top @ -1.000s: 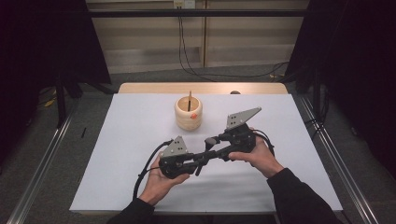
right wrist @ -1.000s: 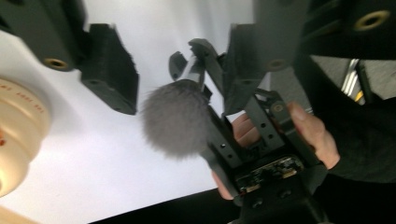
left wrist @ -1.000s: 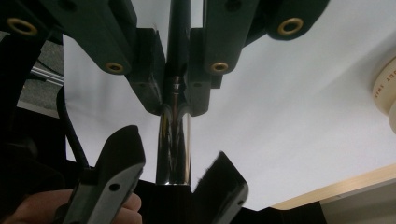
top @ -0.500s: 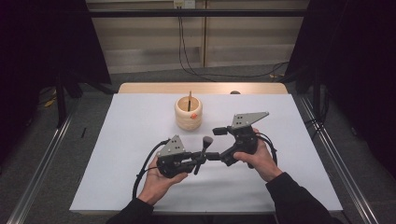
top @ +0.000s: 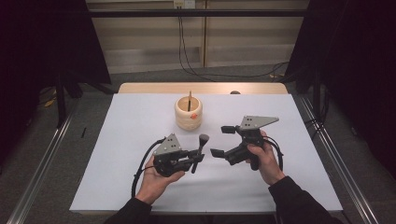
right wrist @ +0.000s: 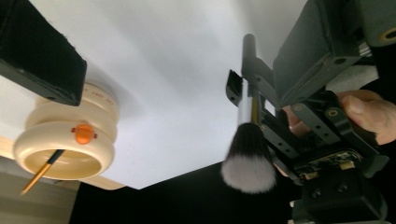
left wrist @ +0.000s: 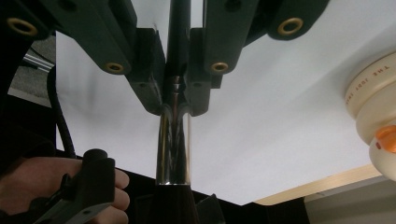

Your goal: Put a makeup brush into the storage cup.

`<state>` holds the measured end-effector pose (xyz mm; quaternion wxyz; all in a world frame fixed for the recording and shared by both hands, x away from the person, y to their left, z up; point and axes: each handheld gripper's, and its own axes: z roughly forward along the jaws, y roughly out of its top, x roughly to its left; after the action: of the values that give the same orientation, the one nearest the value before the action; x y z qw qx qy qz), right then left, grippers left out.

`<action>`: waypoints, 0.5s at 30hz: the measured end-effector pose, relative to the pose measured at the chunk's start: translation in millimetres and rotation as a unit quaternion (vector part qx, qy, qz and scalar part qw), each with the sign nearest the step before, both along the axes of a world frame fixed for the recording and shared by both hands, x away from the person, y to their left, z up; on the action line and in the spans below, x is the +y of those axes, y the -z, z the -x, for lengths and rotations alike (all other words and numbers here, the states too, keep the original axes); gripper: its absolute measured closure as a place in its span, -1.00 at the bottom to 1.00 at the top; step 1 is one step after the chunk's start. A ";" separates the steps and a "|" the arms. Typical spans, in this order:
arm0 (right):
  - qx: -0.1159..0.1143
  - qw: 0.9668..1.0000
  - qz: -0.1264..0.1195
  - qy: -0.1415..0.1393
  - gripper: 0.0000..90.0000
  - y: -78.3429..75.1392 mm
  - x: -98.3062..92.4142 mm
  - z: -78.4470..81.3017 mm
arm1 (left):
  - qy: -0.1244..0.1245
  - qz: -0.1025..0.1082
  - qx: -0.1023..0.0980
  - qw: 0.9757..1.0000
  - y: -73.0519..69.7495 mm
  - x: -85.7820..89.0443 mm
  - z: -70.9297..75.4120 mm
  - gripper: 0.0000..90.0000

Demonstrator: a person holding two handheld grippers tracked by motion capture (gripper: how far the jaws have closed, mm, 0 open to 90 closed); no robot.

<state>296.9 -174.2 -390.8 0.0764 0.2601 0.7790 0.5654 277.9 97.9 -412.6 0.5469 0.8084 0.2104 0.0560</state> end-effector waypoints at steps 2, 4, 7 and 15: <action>-0.011 1.000 0.001 0.013 -0.95 1.8 -1.5 1.7 | -0.002 -0.002 0.001 1.000 -0.6 0.8 0.1 0.75; -0.021 0.999 0.004 0.024 -0.95 3.5 -2.7 3.9 | -0.001 0.003 0.000 1.000 -1.3 1.7 0.2 0.75; -0.030 0.999 0.006 0.038 -0.95 5.9 -6.1 6.2 | -0.003 0.005 0.002 1.000 -2.1 2.9 0.4 0.75; -0.034 0.997 0.002 0.067 -0.97 10.5 -18.0 10.6 | -0.013 0.009 0.003 1.000 -4.8 8.6 -0.8 0.76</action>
<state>286.3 -192.3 -401.3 0.1409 0.2917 0.7577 0.5665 278.7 106.5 -407.8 0.5523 0.8011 0.2232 0.0587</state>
